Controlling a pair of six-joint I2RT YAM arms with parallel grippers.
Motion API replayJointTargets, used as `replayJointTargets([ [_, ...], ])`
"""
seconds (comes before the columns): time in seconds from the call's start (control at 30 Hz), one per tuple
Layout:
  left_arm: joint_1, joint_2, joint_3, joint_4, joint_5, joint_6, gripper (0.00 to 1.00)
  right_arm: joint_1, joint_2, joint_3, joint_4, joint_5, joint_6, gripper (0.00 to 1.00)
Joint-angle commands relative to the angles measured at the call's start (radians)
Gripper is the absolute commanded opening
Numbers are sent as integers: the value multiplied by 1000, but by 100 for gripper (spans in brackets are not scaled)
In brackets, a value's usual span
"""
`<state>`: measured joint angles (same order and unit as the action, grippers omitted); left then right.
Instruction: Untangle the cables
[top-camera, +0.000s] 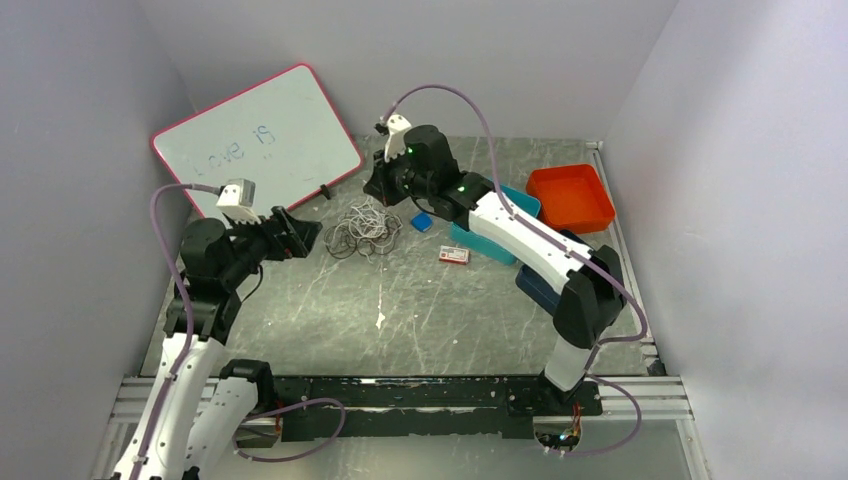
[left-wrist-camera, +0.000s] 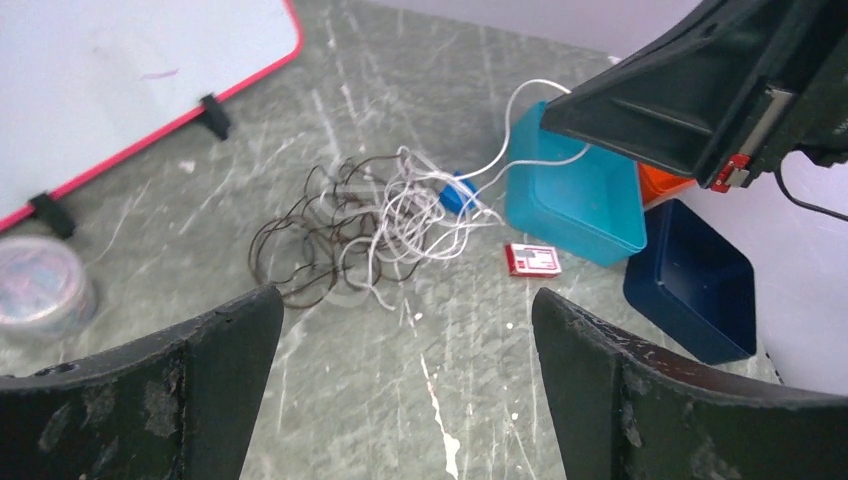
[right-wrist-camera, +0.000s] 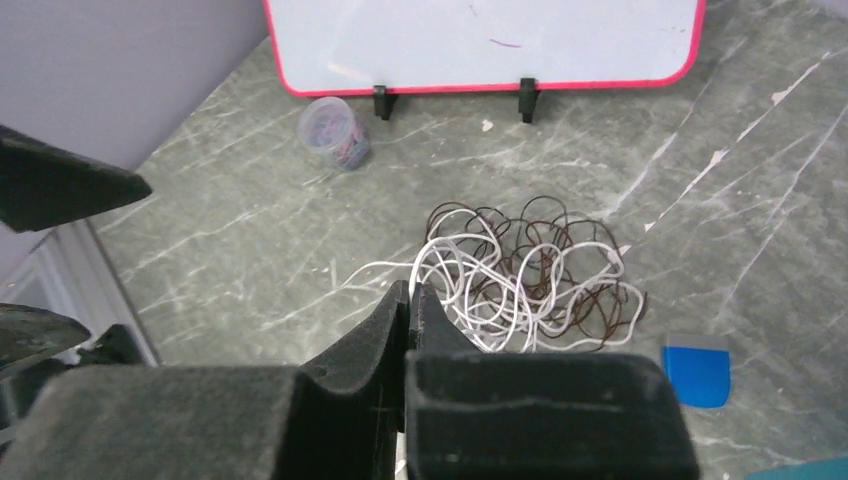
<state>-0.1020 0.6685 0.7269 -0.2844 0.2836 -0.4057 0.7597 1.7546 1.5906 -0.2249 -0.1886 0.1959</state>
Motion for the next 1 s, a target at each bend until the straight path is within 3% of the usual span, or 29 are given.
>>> replayJointTargets([
  [0.0, -1, -21, -33, 199, 146, 56, 100, 10, -53, 42, -118, -52, 79, 0],
  [0.27, -41, 14, -73, 388, 255, 93, 99, 15, -118, 40, -178, -43, 168, 0],
  [0.53, -74, 98, -39, 436, 280, 125, 99, 15, -164, 8, -176, -37, 161, 0],
  [0.7, -74, 163, 36, 364, 285, 154, 99, 14, -168, 9, -170, -39, 156, 0],
  [0.8, -87, 167, 28, 430, 333, 145, 100, 13, -173, 12, -163, -37, 175, 0],
  [0.97, -244, 166, 17, 464, 189, 202, 100, 14, -183, 34, -175, -31, 199, 0],
])
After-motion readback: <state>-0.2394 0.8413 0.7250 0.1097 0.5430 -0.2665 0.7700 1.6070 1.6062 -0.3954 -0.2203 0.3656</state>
